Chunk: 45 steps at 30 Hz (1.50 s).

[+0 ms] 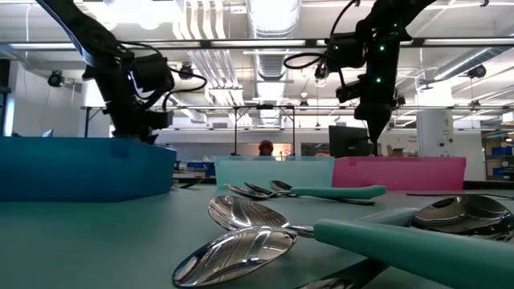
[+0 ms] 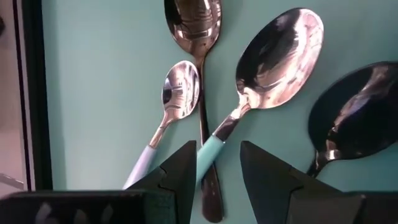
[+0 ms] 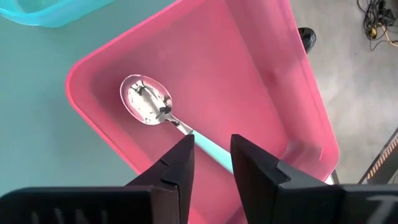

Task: Sort silverware by color (type)
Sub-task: Put the center right green spoon into the red bin

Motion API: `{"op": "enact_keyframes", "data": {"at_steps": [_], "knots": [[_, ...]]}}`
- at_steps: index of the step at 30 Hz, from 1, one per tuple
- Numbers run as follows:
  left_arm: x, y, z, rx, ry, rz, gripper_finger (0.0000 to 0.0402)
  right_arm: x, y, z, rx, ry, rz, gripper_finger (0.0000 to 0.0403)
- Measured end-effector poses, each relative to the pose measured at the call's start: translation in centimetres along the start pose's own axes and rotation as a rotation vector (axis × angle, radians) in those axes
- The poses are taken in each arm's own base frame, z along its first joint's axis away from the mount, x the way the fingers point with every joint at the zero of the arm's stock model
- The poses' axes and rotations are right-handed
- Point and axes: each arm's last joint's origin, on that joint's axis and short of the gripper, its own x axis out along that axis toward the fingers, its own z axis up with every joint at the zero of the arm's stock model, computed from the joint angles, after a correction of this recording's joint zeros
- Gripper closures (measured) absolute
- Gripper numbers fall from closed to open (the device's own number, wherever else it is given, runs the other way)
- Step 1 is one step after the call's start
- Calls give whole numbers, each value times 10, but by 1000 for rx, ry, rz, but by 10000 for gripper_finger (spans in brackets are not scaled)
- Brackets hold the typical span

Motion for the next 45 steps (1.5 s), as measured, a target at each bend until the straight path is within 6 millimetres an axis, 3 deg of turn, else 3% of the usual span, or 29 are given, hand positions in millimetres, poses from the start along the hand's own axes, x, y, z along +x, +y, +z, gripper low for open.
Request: {"op": "enact_keyframes", "data": {"at_steps": [4, 11, 17, 20, 24, 30, 39, 45], "knots": [[-5, 4, 4, -1, 24, -24, 293, 0, 0, 0, 4, 0, 0, 303], [-24, 4, 6, -107, 72, -233, 321, 0, 0, 0, 11, 0, 0, 303], [-33, -12, 7, -250, 46, -427, 342, 0, 0, 0, 0, 0, 0, 303], [-36, -25, 11, -213, 35, -475, 350, 0, 0, 0, 0, 0, -1, 303], [-41, -28, 19, -135, 33, -391, 354, 0, 0, 0, -12, -3, -3, 303], [-42, -12, 23, -56, 81, -133, 354, 0, 0, 1, -13, -6, -7, 303], [-34, 6, 15, -103, 60, -94, 351, 3, 1, -2, -20, 4, -8, 303], [-23, 17, 5, -173, 120, -91, 325, 7, 3, -6, -27, 24, -8, 303]]}}
